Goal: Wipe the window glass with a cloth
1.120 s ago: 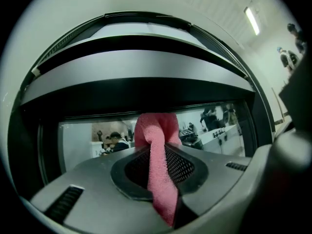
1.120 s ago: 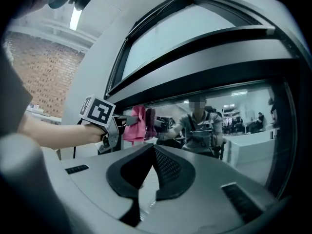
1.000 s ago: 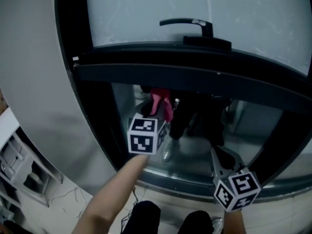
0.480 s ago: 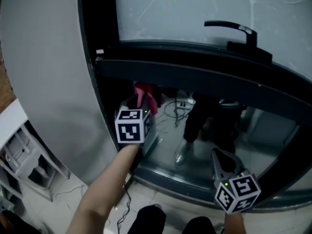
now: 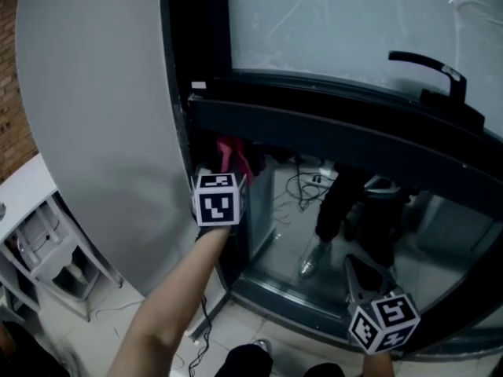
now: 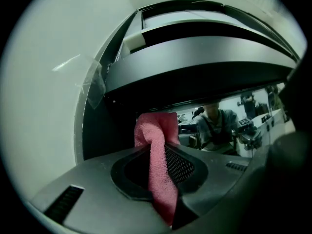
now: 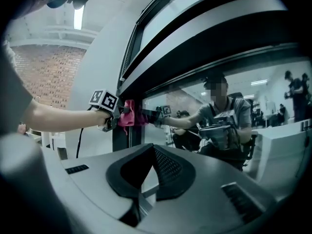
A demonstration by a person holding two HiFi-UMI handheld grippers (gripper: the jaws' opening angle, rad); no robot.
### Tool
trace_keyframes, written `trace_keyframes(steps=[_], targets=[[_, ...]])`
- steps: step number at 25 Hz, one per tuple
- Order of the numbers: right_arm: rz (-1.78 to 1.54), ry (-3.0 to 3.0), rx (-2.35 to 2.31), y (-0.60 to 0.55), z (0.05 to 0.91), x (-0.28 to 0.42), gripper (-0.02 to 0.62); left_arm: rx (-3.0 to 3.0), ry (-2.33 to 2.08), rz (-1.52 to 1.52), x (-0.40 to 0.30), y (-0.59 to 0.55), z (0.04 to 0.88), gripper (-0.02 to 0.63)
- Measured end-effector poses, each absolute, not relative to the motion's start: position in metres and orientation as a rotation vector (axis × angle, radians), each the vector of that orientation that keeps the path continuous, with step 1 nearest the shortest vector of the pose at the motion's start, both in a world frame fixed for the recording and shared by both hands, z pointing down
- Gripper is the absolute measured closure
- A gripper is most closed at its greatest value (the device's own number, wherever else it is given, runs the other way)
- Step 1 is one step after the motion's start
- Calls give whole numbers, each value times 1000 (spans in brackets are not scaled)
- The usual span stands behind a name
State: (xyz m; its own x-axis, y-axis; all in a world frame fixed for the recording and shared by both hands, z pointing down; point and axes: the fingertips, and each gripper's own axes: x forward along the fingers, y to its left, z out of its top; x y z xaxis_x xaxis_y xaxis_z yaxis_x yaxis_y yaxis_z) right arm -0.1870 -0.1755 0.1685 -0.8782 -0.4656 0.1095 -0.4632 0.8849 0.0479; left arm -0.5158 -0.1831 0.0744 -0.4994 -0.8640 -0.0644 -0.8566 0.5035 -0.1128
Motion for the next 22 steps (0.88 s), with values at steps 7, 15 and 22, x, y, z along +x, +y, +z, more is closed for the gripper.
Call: trace_keyframes(steps=[7,15,22], targets=[[-34,-2935,722,-171,170,-192,589,-1507,2616,-93,-517,-166,82,545],[-24,-2898,852,-167,175,-135,589,-1691,2467,-91,-425,-166,99,545],[-21,-2843,1033,-161,167,-51,589,-1944,2277,-7,-295,-183,94,545]])
